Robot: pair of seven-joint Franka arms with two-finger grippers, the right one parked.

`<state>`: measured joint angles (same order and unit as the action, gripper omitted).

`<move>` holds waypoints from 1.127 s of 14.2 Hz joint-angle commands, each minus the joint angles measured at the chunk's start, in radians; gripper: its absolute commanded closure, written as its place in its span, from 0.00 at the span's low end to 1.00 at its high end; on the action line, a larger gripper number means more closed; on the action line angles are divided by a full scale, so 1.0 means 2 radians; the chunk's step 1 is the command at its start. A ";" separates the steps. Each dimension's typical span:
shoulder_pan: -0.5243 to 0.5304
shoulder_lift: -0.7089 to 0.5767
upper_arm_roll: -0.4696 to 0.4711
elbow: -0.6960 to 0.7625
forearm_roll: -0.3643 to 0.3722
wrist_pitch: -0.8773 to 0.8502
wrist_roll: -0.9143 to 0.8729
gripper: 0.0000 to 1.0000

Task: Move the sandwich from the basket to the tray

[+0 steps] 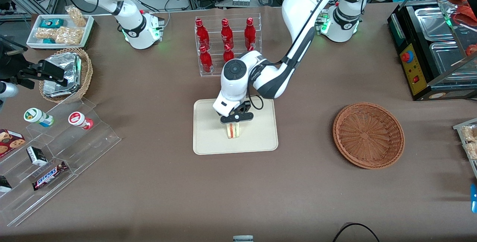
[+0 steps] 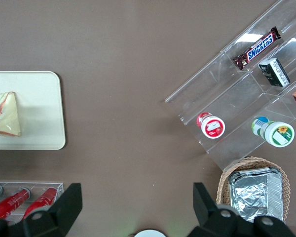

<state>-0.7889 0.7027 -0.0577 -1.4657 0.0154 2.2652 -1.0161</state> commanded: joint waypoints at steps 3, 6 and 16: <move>0.028 -0.082 0.004 -0.013 0.009 -0.141 0.016 0.00; 0.067 -0.103 0.006 -0.030 0.011 -0.179 0.026 0.00; 0.266 -0.282 0.005 -0.153 0.005 -0.277 0.358 0.00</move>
<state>-0.3129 0.2022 -0.0328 -1.7315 0.0309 1.7425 -0.4179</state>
